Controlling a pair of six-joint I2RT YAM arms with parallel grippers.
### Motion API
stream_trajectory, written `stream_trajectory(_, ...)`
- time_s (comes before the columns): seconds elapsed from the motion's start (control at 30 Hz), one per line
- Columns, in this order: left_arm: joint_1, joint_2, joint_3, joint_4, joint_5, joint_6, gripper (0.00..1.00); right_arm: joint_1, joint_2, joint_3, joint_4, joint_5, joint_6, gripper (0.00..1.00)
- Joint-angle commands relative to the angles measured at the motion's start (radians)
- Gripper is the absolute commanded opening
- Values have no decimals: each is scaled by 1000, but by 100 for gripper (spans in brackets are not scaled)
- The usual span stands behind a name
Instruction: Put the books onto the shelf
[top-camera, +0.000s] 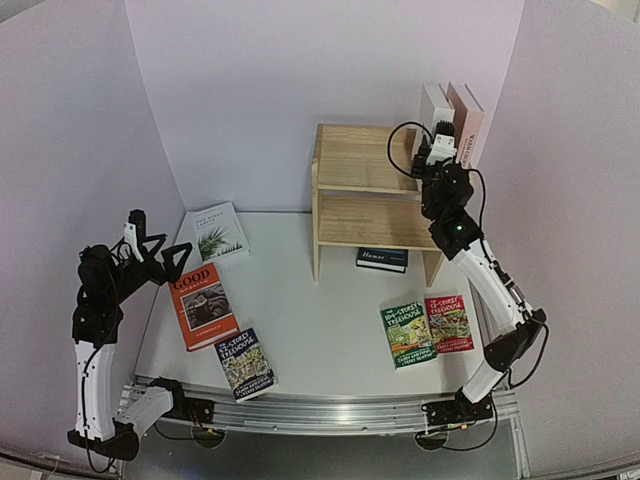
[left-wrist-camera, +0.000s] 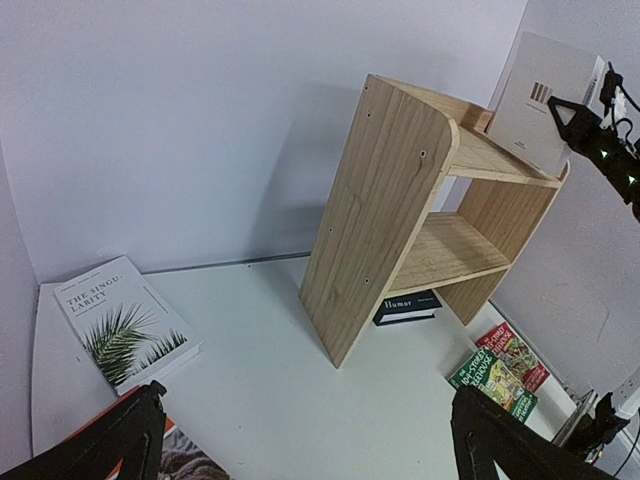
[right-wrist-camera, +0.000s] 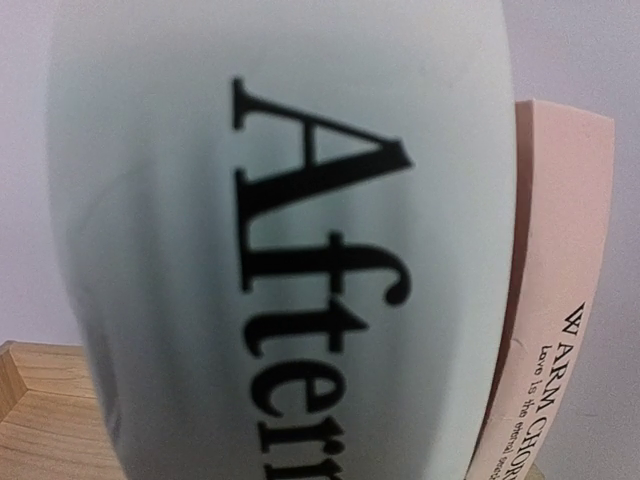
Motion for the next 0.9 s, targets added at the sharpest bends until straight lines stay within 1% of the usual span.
stream_trajectory(0.0,-1,-5,-2,11,-9,11,100,-6,11,-4,65,-28,46,31)
stream_trajectory(0.07,-1,-3,-3,12,-8,10,100,-6,6,-14,63,-37,50,39)
stream_trajectory(0.23,-1,0,-5,14,-6,12,100,-8,-13,-48,61,-32,40,47)
stream_trajectory(0.33,-1,1,-6,14,-3,12,100,-8,-35,-69,61,-39,39,55)
stream_trajectory(0.5,-1,7,-9,9,-1,8,100,-8,-73,-105,57,-44,30,61)
stream_trajectory(0.73,-1,24,-8,18,14,-10,100,-5,-125,-134,14,-79,52,65)
stream_trajectory(0.8,-1,31,-6,21,23,-14,100,-4,-131,-136,-5,-91,60,70)
stream_trajectory(0.87,-1,35,-3,24,26,-18,100,-2,-141,-139,-23,-97,68,77)
